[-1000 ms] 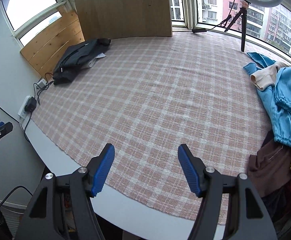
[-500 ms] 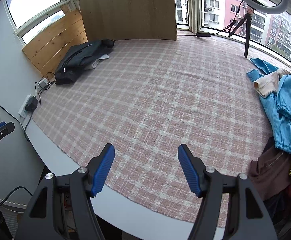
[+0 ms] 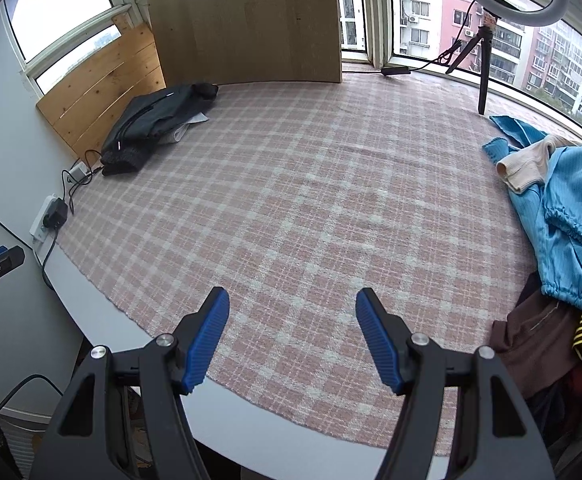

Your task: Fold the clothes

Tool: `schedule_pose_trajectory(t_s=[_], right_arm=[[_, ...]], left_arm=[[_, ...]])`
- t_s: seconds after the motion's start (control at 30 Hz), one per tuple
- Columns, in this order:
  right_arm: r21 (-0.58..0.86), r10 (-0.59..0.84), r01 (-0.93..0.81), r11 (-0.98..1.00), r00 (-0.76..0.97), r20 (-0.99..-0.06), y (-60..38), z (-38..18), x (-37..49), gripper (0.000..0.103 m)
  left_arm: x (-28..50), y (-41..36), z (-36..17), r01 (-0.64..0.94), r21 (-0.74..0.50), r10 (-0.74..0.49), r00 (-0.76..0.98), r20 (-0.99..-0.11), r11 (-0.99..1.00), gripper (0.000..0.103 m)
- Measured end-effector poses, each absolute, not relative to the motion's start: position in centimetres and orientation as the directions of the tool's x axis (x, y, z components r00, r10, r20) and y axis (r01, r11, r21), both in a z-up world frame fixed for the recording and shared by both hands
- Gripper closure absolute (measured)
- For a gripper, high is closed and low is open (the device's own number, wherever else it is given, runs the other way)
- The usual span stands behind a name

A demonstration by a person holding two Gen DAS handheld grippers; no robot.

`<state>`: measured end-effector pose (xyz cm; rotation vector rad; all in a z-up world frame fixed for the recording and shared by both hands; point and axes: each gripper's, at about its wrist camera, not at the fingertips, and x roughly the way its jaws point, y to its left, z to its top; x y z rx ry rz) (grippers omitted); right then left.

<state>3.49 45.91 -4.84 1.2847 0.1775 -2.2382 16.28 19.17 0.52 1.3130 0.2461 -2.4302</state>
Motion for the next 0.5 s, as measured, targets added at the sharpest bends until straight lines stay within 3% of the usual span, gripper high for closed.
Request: schedule_pose_trajectory(t_s=[0.23,0.5], right_arm=[[0.032,-0.307,0.471,-0.882,-0.52,-0.798,46.1,-3.1,4.1,0.038],[0.035,-0.308,0.472,-0.881,-0.515,-0.8,45.8,-3.0,4.1,0.038]], left_arm=[[16.3,18.9,0.5,0.396,-0.022,-0.199,-0.507,-0.839,-0.918,0.027],[16.5,19.4,1.0,0.375,-0.005,-0.208,-0.524,-0.826,-0.927,0.021]])
